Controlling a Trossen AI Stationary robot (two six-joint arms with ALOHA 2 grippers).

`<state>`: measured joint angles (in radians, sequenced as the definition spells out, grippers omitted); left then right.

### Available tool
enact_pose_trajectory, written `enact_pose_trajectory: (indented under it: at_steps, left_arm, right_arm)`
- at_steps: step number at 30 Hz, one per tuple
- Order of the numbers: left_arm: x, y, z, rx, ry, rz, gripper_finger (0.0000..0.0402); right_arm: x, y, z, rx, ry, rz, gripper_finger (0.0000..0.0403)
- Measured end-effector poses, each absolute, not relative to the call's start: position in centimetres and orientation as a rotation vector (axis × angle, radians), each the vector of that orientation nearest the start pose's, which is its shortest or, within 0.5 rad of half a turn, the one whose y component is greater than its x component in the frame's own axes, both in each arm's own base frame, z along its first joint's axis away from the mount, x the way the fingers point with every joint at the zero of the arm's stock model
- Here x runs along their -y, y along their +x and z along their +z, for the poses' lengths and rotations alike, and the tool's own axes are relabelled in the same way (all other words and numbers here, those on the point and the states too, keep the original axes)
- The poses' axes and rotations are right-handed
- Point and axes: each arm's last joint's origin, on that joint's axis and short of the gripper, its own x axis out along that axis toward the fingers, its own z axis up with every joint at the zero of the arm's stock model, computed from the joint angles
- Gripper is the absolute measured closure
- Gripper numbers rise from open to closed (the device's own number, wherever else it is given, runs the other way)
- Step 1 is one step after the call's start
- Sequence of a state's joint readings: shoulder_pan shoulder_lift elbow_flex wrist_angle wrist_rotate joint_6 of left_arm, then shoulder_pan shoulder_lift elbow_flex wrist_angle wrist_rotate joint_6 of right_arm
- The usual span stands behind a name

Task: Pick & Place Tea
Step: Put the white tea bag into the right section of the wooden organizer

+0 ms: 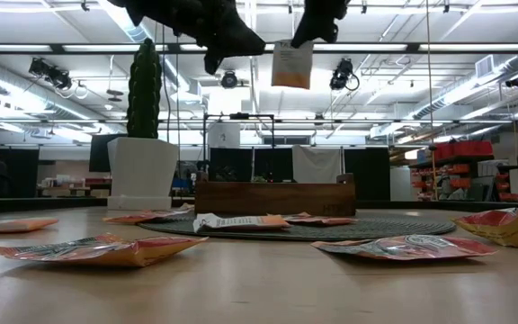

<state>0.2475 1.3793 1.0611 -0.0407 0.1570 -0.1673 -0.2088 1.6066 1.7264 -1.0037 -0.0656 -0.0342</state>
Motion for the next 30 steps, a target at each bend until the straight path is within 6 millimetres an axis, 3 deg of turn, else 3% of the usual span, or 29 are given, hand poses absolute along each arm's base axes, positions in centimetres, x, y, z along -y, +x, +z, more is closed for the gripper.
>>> enact_pose_trajectory:
  at_steps: [7, 11, 22, 30]
  left_arm:
    - [-7.8, 27.8, 32.3, -0.366, -0.246, 0.156, 0.0272]
    - [-7.4, 26.4, 34.0, -0.286, -0.236, 0.154, 0.0254]
    - [-6.1, 21.3, 37.2, -0.2, -0.218, 0.164, 0.0258]
    - [-5.6, 19.3, 38.1, -0.165, -0.236, 0.19, 0.0259]
  right_arm:
    - [6.9, 31.5, 38.4, -0.881, 0.064, -0.125, 0.0402]
    - [7.0, 31.6, 38.0, -0.892, 0.028, -0.135, 0.0402]
    - [7.1, 31.4, 32.0, -0.961, 0.02, -0.117, 0.0403]
    - [7.7, 30.9, 27.8, -0.979, 0.015, -0.122, 0.0403]
